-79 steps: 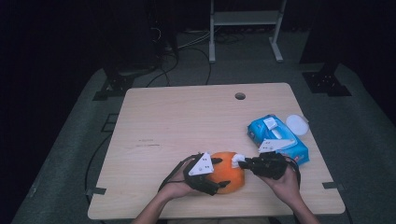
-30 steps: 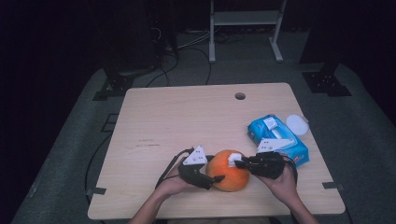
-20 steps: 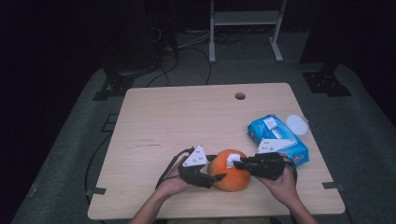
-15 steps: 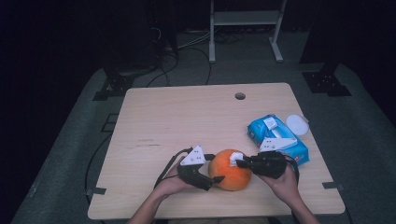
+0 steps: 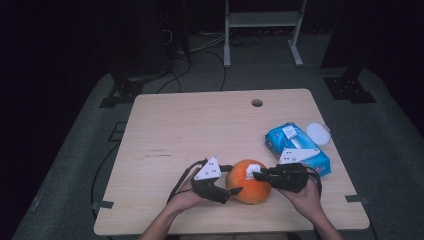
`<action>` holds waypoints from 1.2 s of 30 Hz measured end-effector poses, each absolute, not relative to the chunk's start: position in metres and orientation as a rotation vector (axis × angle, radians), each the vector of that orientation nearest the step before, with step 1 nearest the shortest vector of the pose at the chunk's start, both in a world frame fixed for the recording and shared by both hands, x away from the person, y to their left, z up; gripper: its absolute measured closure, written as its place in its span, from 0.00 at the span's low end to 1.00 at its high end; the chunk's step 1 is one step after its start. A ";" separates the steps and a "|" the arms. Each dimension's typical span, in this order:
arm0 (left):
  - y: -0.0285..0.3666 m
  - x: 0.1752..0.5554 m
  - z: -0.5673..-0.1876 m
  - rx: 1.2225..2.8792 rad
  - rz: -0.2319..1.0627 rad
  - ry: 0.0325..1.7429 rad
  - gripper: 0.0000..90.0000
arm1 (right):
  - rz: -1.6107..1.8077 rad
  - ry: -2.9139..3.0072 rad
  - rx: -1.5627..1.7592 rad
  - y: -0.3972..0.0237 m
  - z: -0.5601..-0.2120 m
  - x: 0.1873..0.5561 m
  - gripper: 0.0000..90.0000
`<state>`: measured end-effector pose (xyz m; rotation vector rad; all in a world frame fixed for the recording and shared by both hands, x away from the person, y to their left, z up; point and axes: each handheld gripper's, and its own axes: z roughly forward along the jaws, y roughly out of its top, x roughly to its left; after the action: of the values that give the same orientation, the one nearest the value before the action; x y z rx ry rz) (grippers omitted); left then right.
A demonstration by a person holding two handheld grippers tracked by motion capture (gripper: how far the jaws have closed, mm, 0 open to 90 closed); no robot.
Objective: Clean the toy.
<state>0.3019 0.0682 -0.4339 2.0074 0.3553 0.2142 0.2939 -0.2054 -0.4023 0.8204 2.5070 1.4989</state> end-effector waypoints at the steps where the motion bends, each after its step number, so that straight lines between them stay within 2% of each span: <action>1: 0.067 0.303 -0.437 2.008 0.203 0.373 0.15 | 1.497 2.513 0.817 -0.205 -0.402 0.294 0.89; 3: 0.066 0.305 -0.443 2.006 0.153 0.383 0.14 | 1.492 2.526 0.804 -0.203 -0.403 0.294 0.89; 5: 0.067 0.304 -0.445 1.988 0.150 0.392 0.27 | 1.492 2.520 0.809 -0.202 -0.403 0.295 0.89; 8: 0.069 0.305 -0.438 1.978 0.151 0.394 0.40 | 1.538 2.472 0.850 -0.206 -0.401 0.295 0.89; 15: 0.074 0.299 -0.419 1.942 0.186 0.330 0.43 | 1.587 2.453 0.756 -0.193 -0.389 0.283 0.89; 17: 0.074 0.298 -0.419 1.940 0.198 0.331 0.42 | 1.572 2.448 0.764 -0.194 -0.389 0.284 0.89; 19: 0.072 0.300 -0.425 1.941 0.190 0.352 0.33 | 1.557 2.462 0.797 -0.197 -0.394 0.288 0.89; 20: 0.072 0.301 -0.426 1.946 0.190 0.362 0.25 | 1.513 2.481 0.811 -0.199 -0.398 0.290 0.89; 22: 0.072 0.305 -0.428 1.945 0.160 0.396 0.18 | 1.512 2.490 0.837 -0.204 -0.401 0.293 0.89; 23: 0.073 0.306 -0.429 1.946 0.132 0.407 0.18 | 1.518 2.495 0.855 -0.206 -0.401 0.294 0.89; 26: 0.069 0.301 -0.431 1.943 0.153 0.370 0.35 | 1.518 2.478 0.865 -0.205 -0.399 0.291 0.89; 28: 0.066 0.297 -0.426 1.957 0.181 0.331 0.37 | 1.506 2.462 0.806 -0.198 -0.393 0.286 0.89; 32: 0.064 0.294 -0.425 1.970 0.207 0.290 0.34 | 1.495 2.467 0.732 -0.190 -0.385 0.279 0.89; 36: 0.069 0.303 -0.430 1.950 0.183 0.381 0.17 | 1.470 2.491 0.803 -0.197 -0.392 0.286 0.90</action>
<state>0.3026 0.0691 -0.4299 1.9499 0.3808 0.1833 0.2859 -0.1970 -0.3923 0.8033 2.4910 1.4704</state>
